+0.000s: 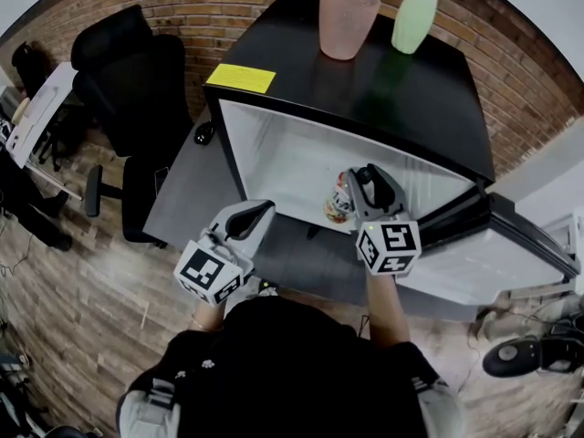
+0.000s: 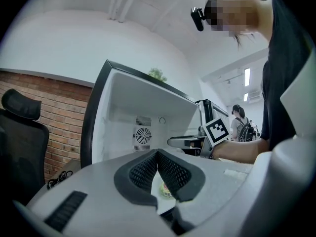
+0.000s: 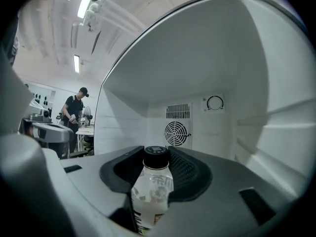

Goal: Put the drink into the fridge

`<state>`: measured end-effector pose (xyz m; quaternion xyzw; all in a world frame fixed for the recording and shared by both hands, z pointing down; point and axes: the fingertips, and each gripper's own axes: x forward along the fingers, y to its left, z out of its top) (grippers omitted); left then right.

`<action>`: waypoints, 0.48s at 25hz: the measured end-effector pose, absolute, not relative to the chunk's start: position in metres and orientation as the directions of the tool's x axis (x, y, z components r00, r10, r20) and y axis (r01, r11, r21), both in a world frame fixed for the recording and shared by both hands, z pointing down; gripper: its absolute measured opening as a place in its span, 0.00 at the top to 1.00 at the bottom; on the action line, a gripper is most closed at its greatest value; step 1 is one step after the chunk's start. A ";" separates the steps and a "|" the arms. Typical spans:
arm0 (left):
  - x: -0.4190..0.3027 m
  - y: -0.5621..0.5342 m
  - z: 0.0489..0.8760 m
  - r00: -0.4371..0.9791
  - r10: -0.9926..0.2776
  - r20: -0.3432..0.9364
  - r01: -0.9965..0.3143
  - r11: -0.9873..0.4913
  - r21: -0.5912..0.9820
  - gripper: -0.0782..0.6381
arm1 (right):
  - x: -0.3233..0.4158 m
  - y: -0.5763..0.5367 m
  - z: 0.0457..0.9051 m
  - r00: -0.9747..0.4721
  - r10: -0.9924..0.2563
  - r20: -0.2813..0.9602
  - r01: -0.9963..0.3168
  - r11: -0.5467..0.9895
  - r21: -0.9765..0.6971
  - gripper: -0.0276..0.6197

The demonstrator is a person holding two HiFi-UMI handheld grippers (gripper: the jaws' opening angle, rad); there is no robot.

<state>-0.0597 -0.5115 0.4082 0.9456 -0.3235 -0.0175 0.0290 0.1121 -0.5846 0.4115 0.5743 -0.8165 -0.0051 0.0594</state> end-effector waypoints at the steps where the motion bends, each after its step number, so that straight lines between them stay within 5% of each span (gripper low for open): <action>1: -0.060 -0.513 0.409 0.792 -0.611 -0.014 -0.609 -0.790 0.069 0.89 | 0.113 -0.588 0.413 -0.329 -0.940 0.094 -0.939 0.336 0.075 0.72; 12: -0.060 -0.533 0.416 0.799 -0.601 -0.012 -0.598 -0.797 0.086 0.89 | 0.118 -0.617 0.424 -0.294 -0.948 0.125 -0.948 0.306 0.087 0.72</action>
